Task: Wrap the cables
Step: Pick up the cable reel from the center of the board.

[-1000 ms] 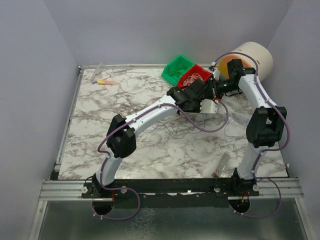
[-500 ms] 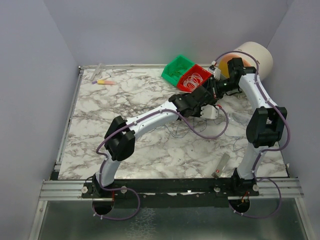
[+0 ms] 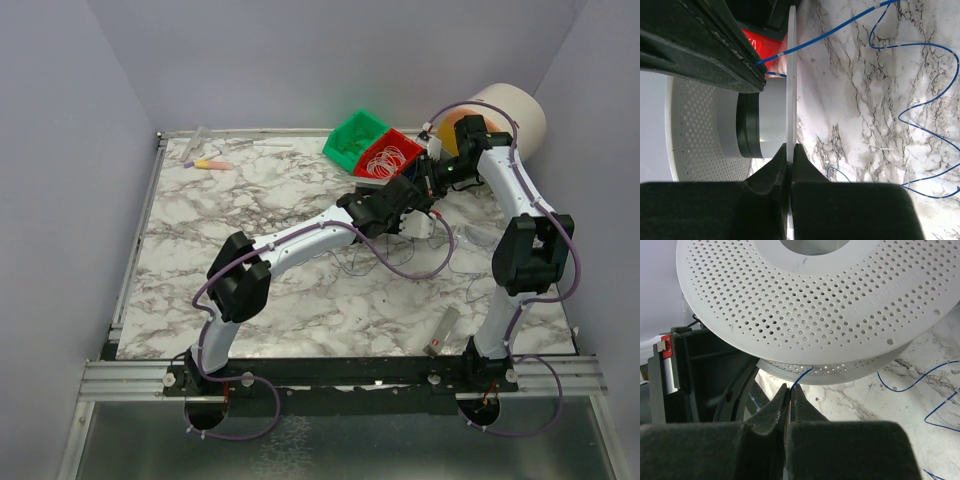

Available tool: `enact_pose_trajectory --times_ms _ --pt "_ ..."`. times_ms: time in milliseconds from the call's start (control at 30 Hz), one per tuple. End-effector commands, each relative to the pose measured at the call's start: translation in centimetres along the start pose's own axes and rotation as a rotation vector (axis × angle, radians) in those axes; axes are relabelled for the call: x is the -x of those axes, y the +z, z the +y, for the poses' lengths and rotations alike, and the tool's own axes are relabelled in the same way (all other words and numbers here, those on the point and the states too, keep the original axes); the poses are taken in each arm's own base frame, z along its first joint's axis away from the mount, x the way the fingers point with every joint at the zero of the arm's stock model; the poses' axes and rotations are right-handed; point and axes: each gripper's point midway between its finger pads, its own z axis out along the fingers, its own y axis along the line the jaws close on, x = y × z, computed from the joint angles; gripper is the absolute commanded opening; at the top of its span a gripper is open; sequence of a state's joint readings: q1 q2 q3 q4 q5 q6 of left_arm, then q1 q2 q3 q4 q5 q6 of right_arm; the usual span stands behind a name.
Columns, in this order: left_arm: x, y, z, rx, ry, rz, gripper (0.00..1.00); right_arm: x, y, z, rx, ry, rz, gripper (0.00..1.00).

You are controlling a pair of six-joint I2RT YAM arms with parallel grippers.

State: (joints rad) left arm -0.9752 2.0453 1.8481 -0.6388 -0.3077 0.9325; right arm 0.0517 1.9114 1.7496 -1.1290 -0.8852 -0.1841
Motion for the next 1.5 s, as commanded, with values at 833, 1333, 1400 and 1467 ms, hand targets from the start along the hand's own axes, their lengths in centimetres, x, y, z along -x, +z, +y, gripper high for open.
enact_pose_trajectory --times_ms 833,1333,1400,1467 --pt "1.5 -2.5 4.4 0.163 0.019 -0.038 0.00 -0.7 0.1 -0.2 0.011 0.023 0.074 0.00" --pt "1.9 -2.9 4.7 0.161 0.007 -0.053 0.00 0.0 -1.1 -0.6 -0.088 -0.046 0.050 0.26" --pt "1.8 -2.9 4.7 0.159 0.005 -0.055 0.00 0.3 -1.5 -0.6 -0.108 -0.067 0.044 0.32" --pt "1.8 -3.0 4.6 0.156 0.005 -0.055 0.00 0.6 -2.0 -0.6 -0.134 -0.089 0.033 0.37"
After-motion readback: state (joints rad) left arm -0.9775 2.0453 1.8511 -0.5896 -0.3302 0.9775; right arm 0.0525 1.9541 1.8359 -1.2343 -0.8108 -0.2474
